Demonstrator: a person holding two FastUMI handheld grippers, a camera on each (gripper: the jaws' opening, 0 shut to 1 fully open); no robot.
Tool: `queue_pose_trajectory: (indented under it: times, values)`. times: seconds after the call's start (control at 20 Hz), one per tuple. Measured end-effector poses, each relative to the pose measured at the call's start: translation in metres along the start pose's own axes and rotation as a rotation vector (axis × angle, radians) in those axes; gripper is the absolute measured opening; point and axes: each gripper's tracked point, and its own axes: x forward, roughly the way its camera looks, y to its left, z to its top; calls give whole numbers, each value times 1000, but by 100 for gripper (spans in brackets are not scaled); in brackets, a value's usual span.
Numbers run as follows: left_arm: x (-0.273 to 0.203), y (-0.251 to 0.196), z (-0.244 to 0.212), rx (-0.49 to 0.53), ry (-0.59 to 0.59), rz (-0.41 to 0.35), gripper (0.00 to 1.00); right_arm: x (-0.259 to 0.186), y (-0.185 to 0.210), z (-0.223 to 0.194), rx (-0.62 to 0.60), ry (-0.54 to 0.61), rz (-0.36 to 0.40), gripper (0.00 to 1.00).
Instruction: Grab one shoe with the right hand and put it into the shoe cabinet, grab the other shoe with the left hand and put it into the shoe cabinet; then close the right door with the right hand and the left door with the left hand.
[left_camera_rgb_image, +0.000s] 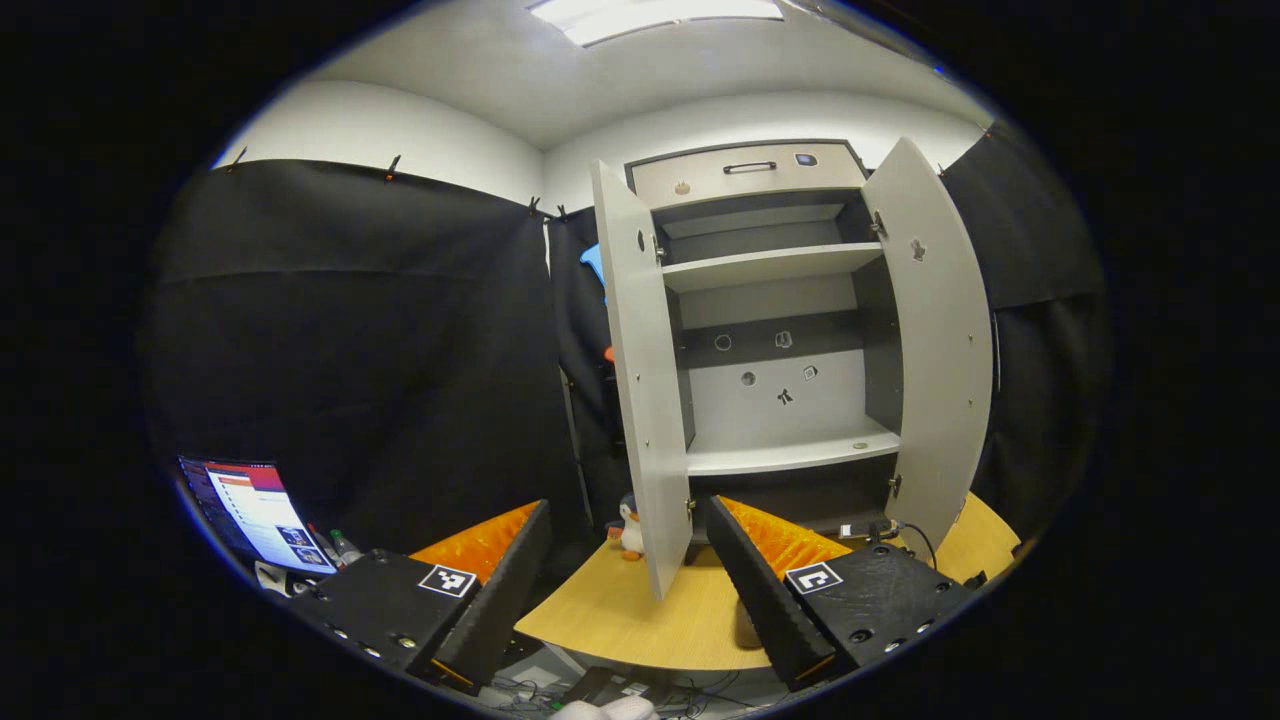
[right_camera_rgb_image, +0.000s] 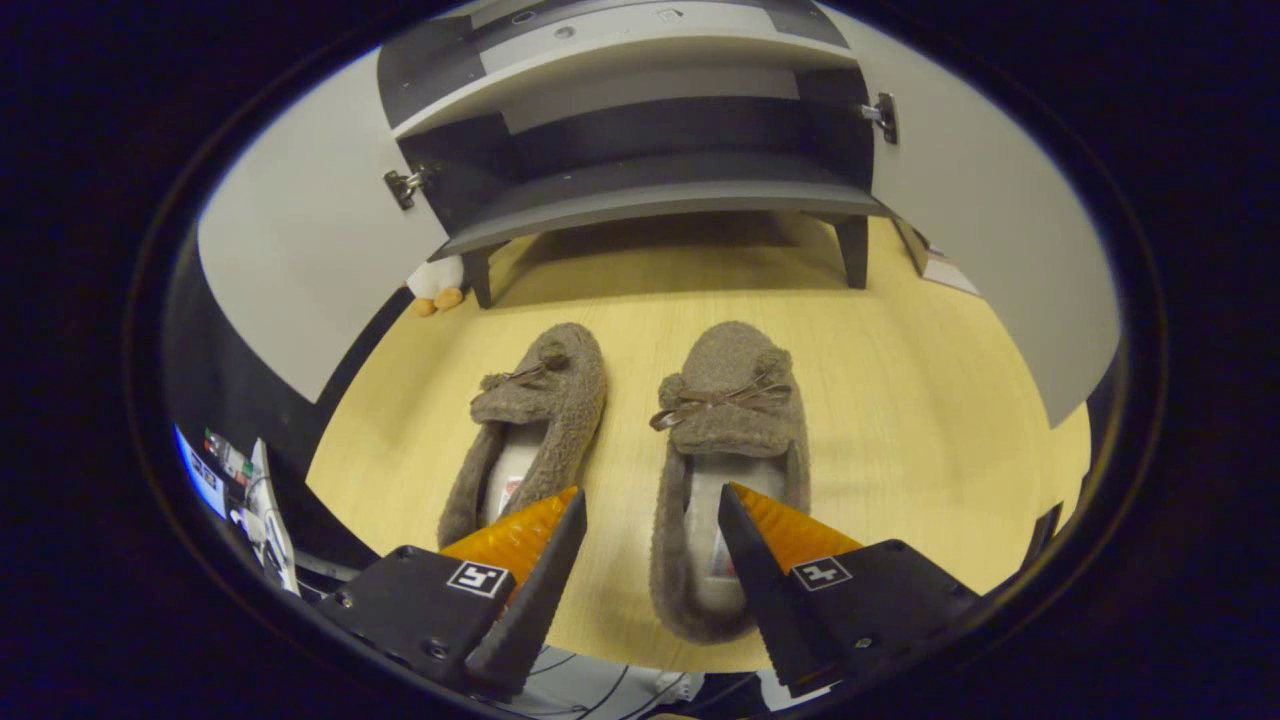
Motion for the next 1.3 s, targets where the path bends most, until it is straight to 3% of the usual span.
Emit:
queue_pose_trajectory:
  times: [0.2, 0.5, 0.65, 0.75, 1.0, 1.3]
  values:
    - [15, 1, -5, -12, 38, 29, 96, 26, -9, 25, 8, -47, -31, 88]
    - [31, -5, -9, -28, 56, 33, 96, 59, -16, 44, 27, -98, -59, 75]
    - [38, -10, -8, -28, 50, 22, 96, 62, -18, 45, 32, -93, -74, 28]
    - [40, -11, -6, -24, 42, 17, 96, 58, -15, 45, 38, -76, -59, 15]
    - [38, -12, 0, -21, 9, -7, 96, 19, -5, 69, 53, -117, -27, 13]
    - [30, -19, -1, -45, -13, -45, 96, -69, 29, 164, 32, -307, 50, 13]
